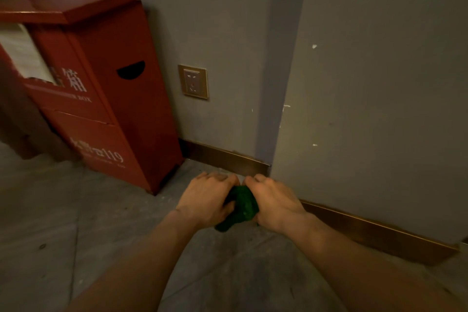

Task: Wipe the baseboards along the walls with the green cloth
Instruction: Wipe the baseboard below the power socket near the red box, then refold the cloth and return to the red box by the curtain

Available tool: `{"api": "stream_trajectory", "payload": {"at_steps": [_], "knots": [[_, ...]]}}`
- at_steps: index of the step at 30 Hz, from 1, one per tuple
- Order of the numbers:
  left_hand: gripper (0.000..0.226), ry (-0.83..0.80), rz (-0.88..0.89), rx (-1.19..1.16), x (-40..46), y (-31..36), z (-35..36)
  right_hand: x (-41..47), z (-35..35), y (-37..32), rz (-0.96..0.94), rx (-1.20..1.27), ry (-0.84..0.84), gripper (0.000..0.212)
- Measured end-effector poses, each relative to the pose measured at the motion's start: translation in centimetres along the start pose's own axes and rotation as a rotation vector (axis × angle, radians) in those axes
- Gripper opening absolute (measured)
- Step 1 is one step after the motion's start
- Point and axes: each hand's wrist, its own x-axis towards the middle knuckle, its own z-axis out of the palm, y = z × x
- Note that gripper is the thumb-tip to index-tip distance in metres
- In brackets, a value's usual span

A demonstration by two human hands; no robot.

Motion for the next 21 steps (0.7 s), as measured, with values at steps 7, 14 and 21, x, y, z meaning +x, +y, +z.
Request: {"api": "stream_trajectory", "payload": {"at_steps": [7, 14, 21], "knots": [[0.025, 0.01, 0.007, 0.039, -0.2, 1.3, -1.9, -1.0, -1.4, 0.4, -0.056, -0.029, 0.052, 0.045], [0.025, -0.053, -0.043, 0.055, -1.1, 4.0, -6.8, -3.2, -6.0, -0.1, -0.108, 0.005, 0.023, 0.045], [0.026, -0.112, -0.116, 0.006, -2.3, 7.9, -18.5, -6.1, -17.4, -2.7, -0.137, 0.019, -0.027, 0.048]]}}
